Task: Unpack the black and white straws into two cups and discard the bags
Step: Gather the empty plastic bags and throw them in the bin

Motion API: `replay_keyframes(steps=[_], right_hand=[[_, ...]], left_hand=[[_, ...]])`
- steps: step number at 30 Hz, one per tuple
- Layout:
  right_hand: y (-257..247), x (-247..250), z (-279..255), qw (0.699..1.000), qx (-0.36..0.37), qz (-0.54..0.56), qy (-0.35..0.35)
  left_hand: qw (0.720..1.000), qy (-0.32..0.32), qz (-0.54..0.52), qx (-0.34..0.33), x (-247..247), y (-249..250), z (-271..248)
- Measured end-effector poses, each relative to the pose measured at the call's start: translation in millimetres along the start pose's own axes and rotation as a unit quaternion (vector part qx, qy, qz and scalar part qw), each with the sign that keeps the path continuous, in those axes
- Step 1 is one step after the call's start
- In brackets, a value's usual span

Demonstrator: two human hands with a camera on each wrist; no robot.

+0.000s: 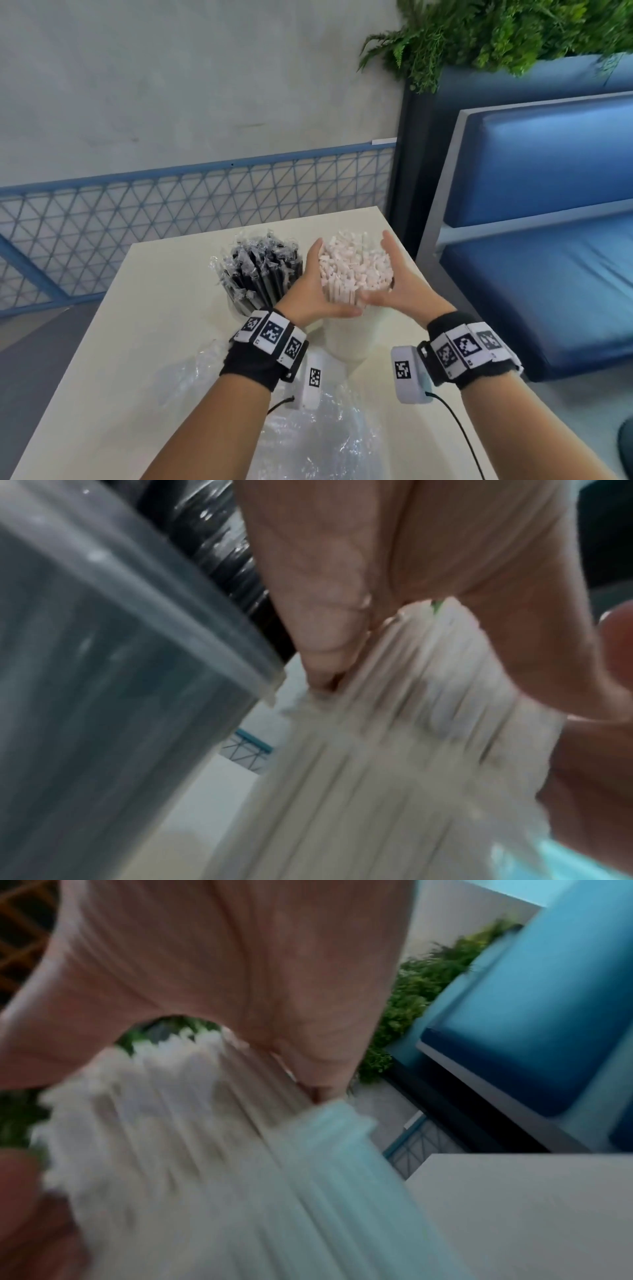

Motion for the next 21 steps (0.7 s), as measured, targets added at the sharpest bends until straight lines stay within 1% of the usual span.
replay_keyframes(steps=[2,4,5,8,10,12,13,15,17,18,19,21], right_hand=[[8,-9,3,0.996,-0.03,-0.08,-0.025],[8,-14,10,0.994,-0.03,-0.099,-0.016],[8,-14,13,0.995,-0.024,-0.095,0.003],[3,-9,15,0.995,0.004,-0.073,0.066],[-6,-2,14,0.994,0.033,-0.022,0.1],[-17,4,14,0.989,0.074,0.035,0.121],[-24,5,14,0.987,0.093,0.042,0.127],[-38,4,12,0.983,0.124,0.004,0.134],[-41,-1,8,0.984,0.118,-0.035,0.13],[-40,-2,3,0.981,0.117,-0.055,0.145],[-40,-1,-6,0.972,0.131,-0.079,0.18],[-43,-1,-30,0.938,0.185,-0.121,0.268]], left_hand=[[0.999,-0.01,0.035,-0.003,-4,-3,4],[0.997,0.011,0.072,-0.012,-4,7,9],[0.997,0.028,0.073,-0.013,-3,9,11],[0.994,0.107,0.008,-0.014,7,6,11],[0.987,0.153,-0.012,-0.039,15,15,9],[0.982,0.176,-0.02,-0.064,23,30,11],[0.981,0.179,-0.028,-0.068,25,36,12],[0.986,0.157,-0.03,-0.054,25,38,13],[0.992,0.119,0.013,-0.03,19,34,8],[0.993,0.106,0.042,-0.029,15,32,1],[0.991,0.109,0.068,-0.045,13,35,-10],[0.978,0.152,0.097,-0.109,14,41,-39]])
Point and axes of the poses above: each hand's wrist, its own z-axis towards the middle knuckle, its own x-axis out of the back of the hand, y = z × x, the point moved 8 cm from there along z, towards the middle knuckle, and after that the axes turned 4 degrees about -x, right-handed, at the moved point
